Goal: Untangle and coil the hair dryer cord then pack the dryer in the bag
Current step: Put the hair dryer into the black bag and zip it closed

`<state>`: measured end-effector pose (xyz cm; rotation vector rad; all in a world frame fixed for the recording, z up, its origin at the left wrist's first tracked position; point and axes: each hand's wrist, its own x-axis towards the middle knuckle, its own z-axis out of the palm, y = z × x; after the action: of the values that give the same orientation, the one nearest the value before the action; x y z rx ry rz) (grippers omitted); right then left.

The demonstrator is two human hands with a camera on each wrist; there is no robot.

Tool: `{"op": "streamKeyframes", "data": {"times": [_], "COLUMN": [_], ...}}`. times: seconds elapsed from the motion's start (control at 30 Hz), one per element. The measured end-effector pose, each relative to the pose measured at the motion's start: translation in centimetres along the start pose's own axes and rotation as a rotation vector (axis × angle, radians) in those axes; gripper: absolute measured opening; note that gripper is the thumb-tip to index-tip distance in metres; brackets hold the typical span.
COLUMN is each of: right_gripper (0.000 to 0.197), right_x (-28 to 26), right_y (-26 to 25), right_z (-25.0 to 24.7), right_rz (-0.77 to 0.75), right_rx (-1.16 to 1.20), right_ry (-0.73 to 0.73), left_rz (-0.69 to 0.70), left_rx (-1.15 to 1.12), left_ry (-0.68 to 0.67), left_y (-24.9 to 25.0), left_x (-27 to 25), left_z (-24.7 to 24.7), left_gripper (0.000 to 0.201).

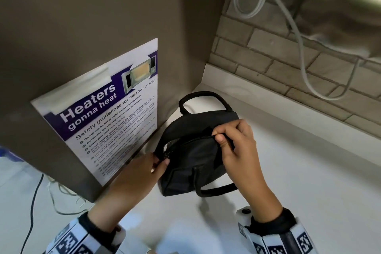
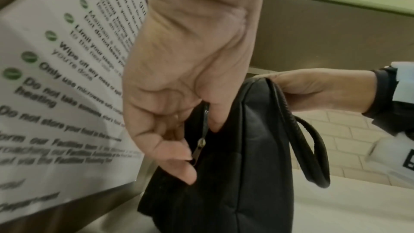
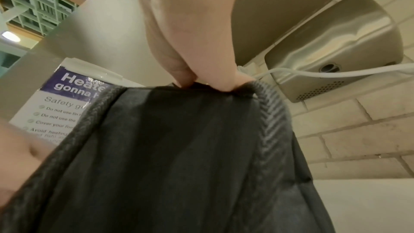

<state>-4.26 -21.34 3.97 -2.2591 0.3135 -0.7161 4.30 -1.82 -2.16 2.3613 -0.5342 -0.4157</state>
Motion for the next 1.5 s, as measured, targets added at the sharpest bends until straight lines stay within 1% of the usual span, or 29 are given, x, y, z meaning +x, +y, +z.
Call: {"op": "streamKeyframes", "data": {"times": [0.07,0.17,0.27,0.37,0.43,0.5,0.57,0.67,0.8,0.87,0.97,1.07,1.17,1.23,1.3,1.4,1.5], "right_gripper": [0.021,0.018,0.023,0.022,0.019,0.010,0.016,0.021,0.024,0.029,0.020,0.010,0.008,0.006,0.004,0.005,0.006], "right_x": [-0.2,-0.3,-0.4,-0.7,-0.9,-1.2,-1.5,-1.7,-1.5,-1.4,-1.4,-1.5,-1.3,-1.1,-1.1,-1.8,-1.9], "right_y": [0.0,0.1,-0.3,-0.8,-1.1,-1.4,-1.7,-1.8,-2.3,-2.8,-3.2,-3.2,-3.1,-3.2,-3.3,-3.5,-3.2], "right_z": [0.0,-0.1,-0.2,-0.2,-0.1,0.2,0.9,1.9,2.5,2.6,2.9,3.2,3.2,3.2,3.4,3.8,3.6], "right_rz": [-0.014,-0.006,0.023,0.044,0.022,-0.047,-0.157,-0.268,-0.369,-0.400,-0.436,-0.412,-0.284,-0.219,-0.194,-0.222,-0.250], "right_rx": [0.005,0.017,0.011,-0.021,-0.067,-0.144,-0.215,-0.198,-0.274,-0.330,-0.405,-0.371,-0.166,-0.044,0.010,-0.052,-0.125], "right_ry": [-0.022,-0.053,-0.076,-0.088,-0.100,-0.131,-0.182,-0.241,-0.220,-0.222,-0.186,-0.191,-0.191,-0.161,-0.153,-0.141,-0.082], "left_rz": [-0.011,-0.108,-0.178,-0.182,-0.151,-0.114,-0.075,-0.008,0.066,0.093,0.124,0.206,0.371,0.417,0.452,0.486,0.473], "left_rx": [-0.034,-0.281,-0.460,-0.482,-0.448,-0.439,-0.435,-0.444,-0.524,-0.509,-0.509,-0.547,-0.497,-0.493,-0.406,-0.260,-0.223], "left_ry": [-0.047,-0.098,-0.222,-0.293,-0.297,-0.272,-0.243,-0.221,-0.153,-0.119,-0.094,-0.084,-0.023,0.003,0.049,0.150,0.203], "left_y": [-0.2,-0.7,-1.2,-1.2,-1.0,-0.5,0.3,2.1,4.0,4.5,4.5,4.1,3.2,2.9,2.7,2.7,2.7], "left_x": [0.3,0.8,1.0,0.9,0.9,0.9,0.7,0.1,-0.4,-0.5,-0.6,-0.7,-0.5,-0.3,0.0,0.1,0.0], "left_z": [0.2,0.1,0.0,-0.2,-0.8,-1.7,-2.6,-3.8,-4.4,-4.0,-3.4,-3.3,-3.6,-3.9,-3.6,-2.6,-2.1], "left_gripper": [0.028,0.015,0.019,0.015,0.016,0.023,0.025,0.024,0.029,0.025,0.021,0.021,0.026,0.023,0.026,0.028,0.027]}}
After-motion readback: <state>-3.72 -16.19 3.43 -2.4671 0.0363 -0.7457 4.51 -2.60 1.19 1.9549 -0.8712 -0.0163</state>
